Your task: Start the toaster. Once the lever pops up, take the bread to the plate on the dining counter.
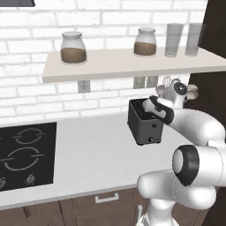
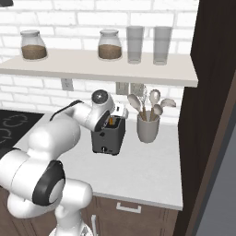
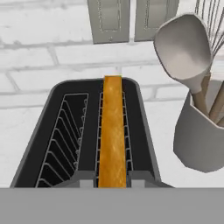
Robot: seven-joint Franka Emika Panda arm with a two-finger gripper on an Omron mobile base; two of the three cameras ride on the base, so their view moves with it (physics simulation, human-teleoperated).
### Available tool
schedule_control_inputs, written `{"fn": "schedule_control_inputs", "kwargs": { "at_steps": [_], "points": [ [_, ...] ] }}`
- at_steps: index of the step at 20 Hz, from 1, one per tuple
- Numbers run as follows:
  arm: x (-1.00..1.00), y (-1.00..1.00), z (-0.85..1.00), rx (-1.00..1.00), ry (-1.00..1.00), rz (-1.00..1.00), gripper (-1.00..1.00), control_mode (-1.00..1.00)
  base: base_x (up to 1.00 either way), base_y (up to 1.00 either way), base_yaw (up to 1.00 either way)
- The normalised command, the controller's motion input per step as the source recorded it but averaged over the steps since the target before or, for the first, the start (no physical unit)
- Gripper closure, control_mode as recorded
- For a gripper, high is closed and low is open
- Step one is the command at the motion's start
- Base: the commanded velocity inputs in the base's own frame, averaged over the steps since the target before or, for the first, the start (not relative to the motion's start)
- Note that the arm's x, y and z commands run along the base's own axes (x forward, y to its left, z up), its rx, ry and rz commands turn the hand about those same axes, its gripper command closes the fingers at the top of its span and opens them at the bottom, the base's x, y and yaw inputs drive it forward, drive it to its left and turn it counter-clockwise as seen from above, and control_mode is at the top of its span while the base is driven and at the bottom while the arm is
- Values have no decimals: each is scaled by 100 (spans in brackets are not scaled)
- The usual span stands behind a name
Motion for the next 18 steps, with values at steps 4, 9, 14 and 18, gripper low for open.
{"fn": "schedule_control_inputs", "kwargs": {
  "at_steps": [4,9,14,18],
  "points": [
    [-43,0,66,5,-27,-5,100,-100,0,0,0],
    [-45,0,76,12,-23,-1,100,-100,0,0,0],
    [-42,-2,64,23,-7,1,100,-100,0,0,0],
    [-70,0,68,19,-1,12,100,-100,0,0,0]
  ]
}}
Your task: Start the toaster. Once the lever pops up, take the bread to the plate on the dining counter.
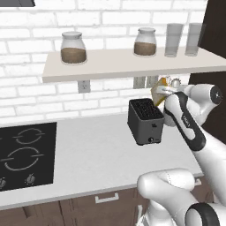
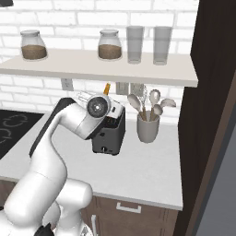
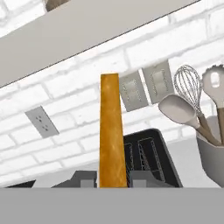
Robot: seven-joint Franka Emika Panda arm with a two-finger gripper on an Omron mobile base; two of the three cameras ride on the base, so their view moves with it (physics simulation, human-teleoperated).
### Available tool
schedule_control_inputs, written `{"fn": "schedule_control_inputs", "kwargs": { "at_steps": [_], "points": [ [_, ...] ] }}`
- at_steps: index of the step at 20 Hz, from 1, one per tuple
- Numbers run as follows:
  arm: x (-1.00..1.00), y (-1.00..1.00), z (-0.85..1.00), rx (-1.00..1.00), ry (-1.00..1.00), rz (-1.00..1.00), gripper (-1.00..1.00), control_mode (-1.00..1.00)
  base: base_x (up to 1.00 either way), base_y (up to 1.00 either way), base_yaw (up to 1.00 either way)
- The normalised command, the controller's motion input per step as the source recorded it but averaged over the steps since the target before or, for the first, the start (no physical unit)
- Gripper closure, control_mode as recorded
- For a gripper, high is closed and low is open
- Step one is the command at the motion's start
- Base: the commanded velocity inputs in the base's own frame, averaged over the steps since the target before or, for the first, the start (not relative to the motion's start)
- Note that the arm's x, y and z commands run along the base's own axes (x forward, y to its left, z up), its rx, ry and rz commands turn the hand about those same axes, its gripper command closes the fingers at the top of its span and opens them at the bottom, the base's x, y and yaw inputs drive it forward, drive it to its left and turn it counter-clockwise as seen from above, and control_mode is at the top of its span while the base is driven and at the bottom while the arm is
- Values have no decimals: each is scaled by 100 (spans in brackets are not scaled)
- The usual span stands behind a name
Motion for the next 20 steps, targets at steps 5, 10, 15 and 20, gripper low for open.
{"fn": "schedule_control_inputs", "kwargs": {
  "at_steps": [5,10,15,20],
  "points": [
    [-99,2,43,1,6,28,100,-100,0,0,0],
    [-100,31,10,-2,13,30,100,-100,0,0,0],
    [-100,54,0,-7,3,14,100,-100,0,0,0],
    [-100,41,0,-7,0,8,100,-100,0,0,0]
  ]
}}
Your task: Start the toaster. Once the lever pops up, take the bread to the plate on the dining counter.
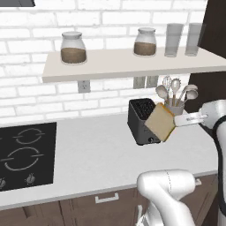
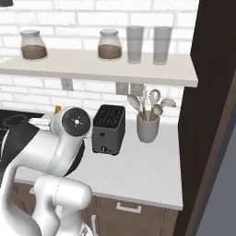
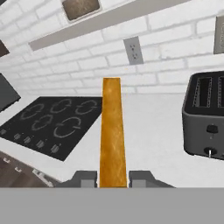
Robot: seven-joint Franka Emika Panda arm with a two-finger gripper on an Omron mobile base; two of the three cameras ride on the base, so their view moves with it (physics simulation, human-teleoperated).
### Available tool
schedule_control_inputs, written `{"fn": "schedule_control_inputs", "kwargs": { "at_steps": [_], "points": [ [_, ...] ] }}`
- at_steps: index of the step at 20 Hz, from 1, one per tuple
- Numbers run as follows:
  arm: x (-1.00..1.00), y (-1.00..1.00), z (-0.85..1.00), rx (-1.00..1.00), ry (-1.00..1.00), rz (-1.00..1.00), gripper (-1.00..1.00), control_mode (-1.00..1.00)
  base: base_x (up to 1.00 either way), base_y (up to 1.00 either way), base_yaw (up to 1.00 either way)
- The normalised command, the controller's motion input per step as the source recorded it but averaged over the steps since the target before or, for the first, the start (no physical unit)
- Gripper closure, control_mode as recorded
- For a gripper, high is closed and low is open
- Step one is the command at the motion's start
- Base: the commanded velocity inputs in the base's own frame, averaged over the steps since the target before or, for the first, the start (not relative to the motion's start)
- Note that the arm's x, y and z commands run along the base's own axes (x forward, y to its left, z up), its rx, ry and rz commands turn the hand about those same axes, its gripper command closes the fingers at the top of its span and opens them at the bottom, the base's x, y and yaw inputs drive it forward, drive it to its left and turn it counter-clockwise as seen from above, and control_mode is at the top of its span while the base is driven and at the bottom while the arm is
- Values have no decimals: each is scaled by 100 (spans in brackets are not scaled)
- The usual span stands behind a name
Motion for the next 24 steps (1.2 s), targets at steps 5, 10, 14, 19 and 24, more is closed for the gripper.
{"fn": "schedule_control_inputs", "kwargs": {
  "at_steps": [5,10,14,19,24],
  "points": [
    [-88,10,0,-8,-8,2,100,-100,0,0,0],
    [-3,0,0,0,0,0,100,100,0,0,0],
    [0,0,0,0,0,0,100,100,-14,9,1],
    [0,0,0,0,0,0,100,100,-91,34,0],
    [0,0,0,0,0,0,100,100,-44,33,4]
  ]
}}
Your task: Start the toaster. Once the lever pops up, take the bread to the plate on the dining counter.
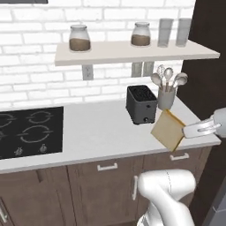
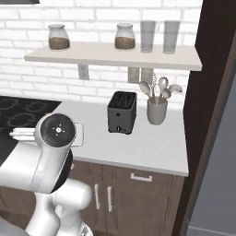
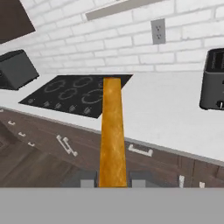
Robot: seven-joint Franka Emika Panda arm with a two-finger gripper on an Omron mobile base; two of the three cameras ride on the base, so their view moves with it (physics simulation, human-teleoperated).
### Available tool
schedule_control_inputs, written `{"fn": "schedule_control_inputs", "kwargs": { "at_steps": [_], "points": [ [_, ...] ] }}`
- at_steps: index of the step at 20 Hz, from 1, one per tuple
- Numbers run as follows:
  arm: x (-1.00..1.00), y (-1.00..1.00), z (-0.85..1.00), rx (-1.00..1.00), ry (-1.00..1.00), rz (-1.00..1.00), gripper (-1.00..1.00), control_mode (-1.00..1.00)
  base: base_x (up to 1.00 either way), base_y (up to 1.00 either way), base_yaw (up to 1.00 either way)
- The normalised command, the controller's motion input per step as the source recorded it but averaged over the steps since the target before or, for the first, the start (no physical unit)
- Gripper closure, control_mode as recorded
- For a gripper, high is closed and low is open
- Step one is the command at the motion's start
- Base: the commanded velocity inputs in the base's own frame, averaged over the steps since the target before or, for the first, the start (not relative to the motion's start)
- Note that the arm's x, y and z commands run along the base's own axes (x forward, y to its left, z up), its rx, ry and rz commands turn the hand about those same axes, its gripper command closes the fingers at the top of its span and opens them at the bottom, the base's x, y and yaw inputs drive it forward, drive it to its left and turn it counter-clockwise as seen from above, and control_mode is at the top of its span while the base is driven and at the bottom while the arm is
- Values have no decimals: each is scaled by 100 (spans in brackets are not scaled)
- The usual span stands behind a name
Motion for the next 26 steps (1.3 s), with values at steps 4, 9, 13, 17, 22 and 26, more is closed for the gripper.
{"fn": "schedule_control_inputs", "kwargs": {
  "at_steps": [4,9,13,17,22,26],
  "points": [
    [0,0,0,0,0,0,100,100,5,55,37],
    [0,0,0,0,0,0,100,100,12,44,83],
    [0,0,0,0,0,0,100,100,0,38,96],
    [0,0,0,0,0,0,100,100,0,33,100],
    [0,0,0,0,0,0,100,100,0,21,100],
    [0,0,0,0,0,0,100,100,1,8,100]
  ]
}}
